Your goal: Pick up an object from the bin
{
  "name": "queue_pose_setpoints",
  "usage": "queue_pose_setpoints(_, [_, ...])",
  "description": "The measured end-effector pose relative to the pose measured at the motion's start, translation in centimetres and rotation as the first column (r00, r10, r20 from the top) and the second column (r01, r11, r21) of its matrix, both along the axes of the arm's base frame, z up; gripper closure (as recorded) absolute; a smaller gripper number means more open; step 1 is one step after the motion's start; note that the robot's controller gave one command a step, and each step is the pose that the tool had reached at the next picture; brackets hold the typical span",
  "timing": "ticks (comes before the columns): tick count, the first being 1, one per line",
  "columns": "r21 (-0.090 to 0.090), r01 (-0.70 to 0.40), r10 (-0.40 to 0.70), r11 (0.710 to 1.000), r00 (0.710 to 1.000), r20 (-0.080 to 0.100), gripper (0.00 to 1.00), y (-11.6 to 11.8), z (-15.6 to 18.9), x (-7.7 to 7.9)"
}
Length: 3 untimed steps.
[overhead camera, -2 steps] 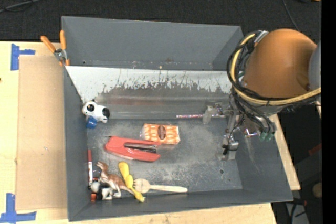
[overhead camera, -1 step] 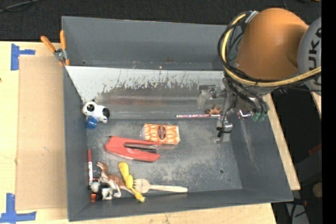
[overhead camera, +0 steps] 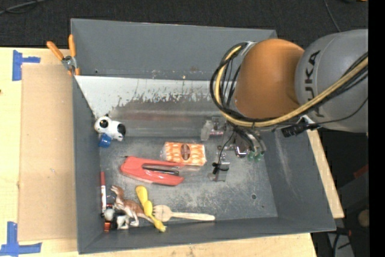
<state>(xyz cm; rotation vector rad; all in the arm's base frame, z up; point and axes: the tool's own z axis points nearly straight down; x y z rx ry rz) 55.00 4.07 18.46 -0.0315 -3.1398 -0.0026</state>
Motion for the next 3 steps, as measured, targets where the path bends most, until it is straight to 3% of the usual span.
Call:
queue_pose_setpoints(1, [-0.002,-0.052,0.052,0.999,0.999,-0.005,0.0,2.7,-1.7,2.7])
queue_pose_setpoints(2, [0.0,-0.079,0.079,0.997,0.997,0.008,0.0,4.7,-5.5,3.6])
queue_pose_setpoints(3, [-0.003,-0.124,0.124,0.992,0.992,0.014,0.0,2.4,-10.5,1.9])
